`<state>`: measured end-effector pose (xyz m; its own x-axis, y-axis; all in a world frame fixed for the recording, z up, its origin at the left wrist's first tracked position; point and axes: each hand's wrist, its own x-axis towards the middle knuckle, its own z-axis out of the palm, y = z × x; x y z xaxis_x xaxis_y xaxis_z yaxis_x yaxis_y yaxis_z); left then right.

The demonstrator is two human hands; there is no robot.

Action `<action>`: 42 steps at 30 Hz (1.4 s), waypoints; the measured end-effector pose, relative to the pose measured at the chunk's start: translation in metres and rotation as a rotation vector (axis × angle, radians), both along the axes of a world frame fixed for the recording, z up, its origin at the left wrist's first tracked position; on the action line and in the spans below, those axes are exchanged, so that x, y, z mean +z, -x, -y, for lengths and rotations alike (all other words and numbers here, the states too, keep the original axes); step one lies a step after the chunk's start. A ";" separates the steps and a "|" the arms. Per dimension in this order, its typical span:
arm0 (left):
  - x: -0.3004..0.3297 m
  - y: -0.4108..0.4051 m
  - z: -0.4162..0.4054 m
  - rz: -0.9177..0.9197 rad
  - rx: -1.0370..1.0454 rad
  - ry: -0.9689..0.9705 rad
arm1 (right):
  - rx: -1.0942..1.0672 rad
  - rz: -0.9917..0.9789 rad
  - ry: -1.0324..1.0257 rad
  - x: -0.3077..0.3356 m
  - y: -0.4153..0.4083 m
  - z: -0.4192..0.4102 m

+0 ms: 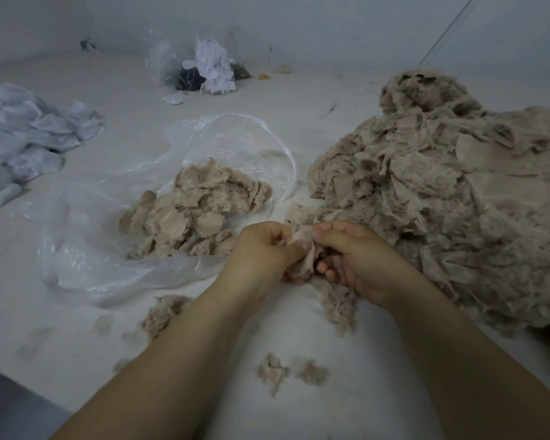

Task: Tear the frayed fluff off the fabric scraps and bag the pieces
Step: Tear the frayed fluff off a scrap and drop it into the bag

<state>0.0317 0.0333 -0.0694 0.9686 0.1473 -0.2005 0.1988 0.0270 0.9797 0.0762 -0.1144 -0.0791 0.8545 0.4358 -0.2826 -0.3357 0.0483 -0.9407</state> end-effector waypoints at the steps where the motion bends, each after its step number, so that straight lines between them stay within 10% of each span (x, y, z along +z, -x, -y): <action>1: -0.001 0.000 0.000 0.007 -0.003 -0.004 | 0.034 0.039 0.016 -0.001 0.000 0.001; 36: 0.005 -0.013 -0.028 0.108 0.258 0.446 | -0.036 0.009 0.136 -0.002 -0.002 0.010; 42: 0.000 -0.007 -0.007 0.034 0.158 0.208 | 0.024 0.042 0.062 -0.003 -0.003 0.010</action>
